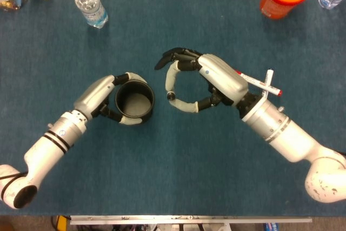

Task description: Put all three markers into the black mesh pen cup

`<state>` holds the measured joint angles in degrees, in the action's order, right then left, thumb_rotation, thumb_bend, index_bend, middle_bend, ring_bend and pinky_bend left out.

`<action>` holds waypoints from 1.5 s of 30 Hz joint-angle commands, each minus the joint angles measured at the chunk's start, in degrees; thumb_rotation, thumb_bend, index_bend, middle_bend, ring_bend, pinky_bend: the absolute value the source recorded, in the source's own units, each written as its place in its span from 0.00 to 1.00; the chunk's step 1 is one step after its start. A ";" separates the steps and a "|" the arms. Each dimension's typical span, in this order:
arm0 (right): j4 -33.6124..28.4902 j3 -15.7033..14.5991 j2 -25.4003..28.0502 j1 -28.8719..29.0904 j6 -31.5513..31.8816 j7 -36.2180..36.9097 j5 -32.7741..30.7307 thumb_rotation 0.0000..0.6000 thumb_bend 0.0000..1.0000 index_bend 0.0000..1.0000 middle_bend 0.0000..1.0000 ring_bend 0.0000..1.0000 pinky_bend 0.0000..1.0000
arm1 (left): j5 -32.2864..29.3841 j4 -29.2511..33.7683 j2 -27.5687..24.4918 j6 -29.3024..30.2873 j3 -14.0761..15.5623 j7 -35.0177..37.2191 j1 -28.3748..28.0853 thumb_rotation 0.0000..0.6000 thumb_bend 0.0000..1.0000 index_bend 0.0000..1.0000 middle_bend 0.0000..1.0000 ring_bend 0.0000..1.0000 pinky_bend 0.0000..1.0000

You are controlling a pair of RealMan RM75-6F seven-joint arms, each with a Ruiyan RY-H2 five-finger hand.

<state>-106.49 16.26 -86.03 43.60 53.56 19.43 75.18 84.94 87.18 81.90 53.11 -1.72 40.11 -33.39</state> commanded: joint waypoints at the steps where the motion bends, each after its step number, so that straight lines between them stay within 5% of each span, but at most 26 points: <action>1: -0.30 0.81 -0.57 0.43 -0.03 1.00 -0.74 1.00 0.29 0.65 0.31 0.17 0.19 | -0.36 -0.31 0.78 -0.69 -0.44 -0.29 -0.68 1.00 0.11 0.30 0.35 0.33 0.23; 20: 1.41 0.66 -3.67 2.38 -1.54 0.76 -3.48 1.00 0.28 0.63 0.30 0.17 0.17 | -2.44 -0.18 3.43 -2.23 -2.75 -2.49 -3.42 1.00 0.11 0.30 0.35 0.33 0.23; 27: 4.06 -0.32 -4.28 2.58 -1.76 -0.50 -3.17 1.00 0.14 0.34 0.23 0.12 0.12 | -3.11 0.09 3.21 -2.09 -3.00 -3.21 -3.50 1.00 0.11 0.30 0.35 0.33 0.23; 31: 4.74 -0.42 -3.98 2.16 -0.86 -0.59 -2.26 1.00 0.10 0.26 0.21 0.11 0.12 | -3.47 0.13 3.00 -2.07 -3.06 -3.38 -3.46 1.00 0.11 0.30 0.35 0.33 0.23; 38: 5.13 -2.03 2.28 -0.92 4.09 -2.98 4.21 1.00 0.09 0.30 0.23 0.10 0.12 | -3.10 0.34 1.42 -1.14 -2.40 -3.84 -2.69 1.00 0.11 0.30 0.35 0.33 0.23; 45: 6.48 -7.17 12.65 -4.31 6.25 -5.22 12.59 1.00 0.17 0.44 0.28 0.12 0.12 | -2.43 0.53 -0.07 -0.41 -1.55 -3.53 -1.90 1.00 0.11 0.30 0.35 0.33 0.23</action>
<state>-100.94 11.32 -76.21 40.65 58.93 15.72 84.80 82.39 87.67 81.92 52.60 -3.39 36.59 -35.39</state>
